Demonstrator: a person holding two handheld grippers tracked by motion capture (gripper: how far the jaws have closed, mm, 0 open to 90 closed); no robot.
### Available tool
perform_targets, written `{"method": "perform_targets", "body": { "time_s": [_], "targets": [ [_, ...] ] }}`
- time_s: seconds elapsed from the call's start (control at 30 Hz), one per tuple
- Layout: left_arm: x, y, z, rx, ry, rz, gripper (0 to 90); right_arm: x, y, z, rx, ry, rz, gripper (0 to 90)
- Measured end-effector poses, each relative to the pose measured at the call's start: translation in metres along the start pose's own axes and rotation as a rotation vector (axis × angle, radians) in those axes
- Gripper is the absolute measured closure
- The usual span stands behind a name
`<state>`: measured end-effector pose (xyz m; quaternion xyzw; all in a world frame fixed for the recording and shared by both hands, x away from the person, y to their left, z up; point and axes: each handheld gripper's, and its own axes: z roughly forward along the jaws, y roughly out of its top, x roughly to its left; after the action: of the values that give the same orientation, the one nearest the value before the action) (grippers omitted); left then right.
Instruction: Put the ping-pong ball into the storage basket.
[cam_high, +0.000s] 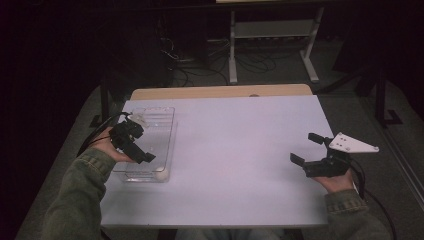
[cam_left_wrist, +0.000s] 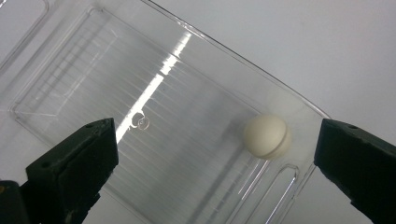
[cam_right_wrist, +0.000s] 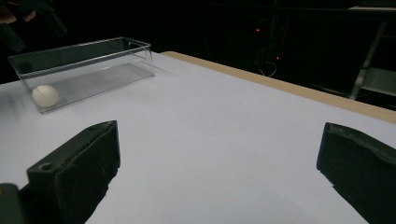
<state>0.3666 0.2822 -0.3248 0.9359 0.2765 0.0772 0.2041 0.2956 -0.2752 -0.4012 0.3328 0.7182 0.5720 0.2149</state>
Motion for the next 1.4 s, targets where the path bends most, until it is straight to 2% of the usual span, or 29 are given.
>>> {"method": "perform_targets", "body": {
  "time_s": [0.1,0.33,0.7,0.8,1.0,1.2,1.4],
  "targets": [
    [-0.001,-0.001,-0.004,-0.02,0.004,0.005,0.0,0.0,0.0,0.0,0.001,0.0,0.0,0.0],
    [-0.001,-0.008,-0.012,-0.086,0.02,-0.023,0.0,0.0,0.0,0.0,-0.001,-0.001,-0.001,0.0],
    [-0.005,-0.018,-0.022,-0.173,0.048,-0.036,0.0,0.0,0.0,0.0,0.001,0.001,-0.002,0.0],
    [-0.006,-0.024,-0.025,-0.229,0.049,-0.062,0.0,0.0,0.0,0.0,0.0,0.0,-0.003,0.0],
    [-0.007,-0.034,-0.029,-0.299,0.069,-0.091,0.0,0.0,0.0,0.0,0.0,0.0,-0.002,0.0],
    [-0.012,-0.042,-0.035,-0.387,0.106,-0.11,0.0,0.0,0.0,0.0,0.001,0.001,-0.002,0.0],
    [-0.016,-0.048,-0.04,-0.453,0.133,-0.129,0.0,0.001,0.0,0.0,0.001,0.001,-0.003,0.0]
  ]
}}
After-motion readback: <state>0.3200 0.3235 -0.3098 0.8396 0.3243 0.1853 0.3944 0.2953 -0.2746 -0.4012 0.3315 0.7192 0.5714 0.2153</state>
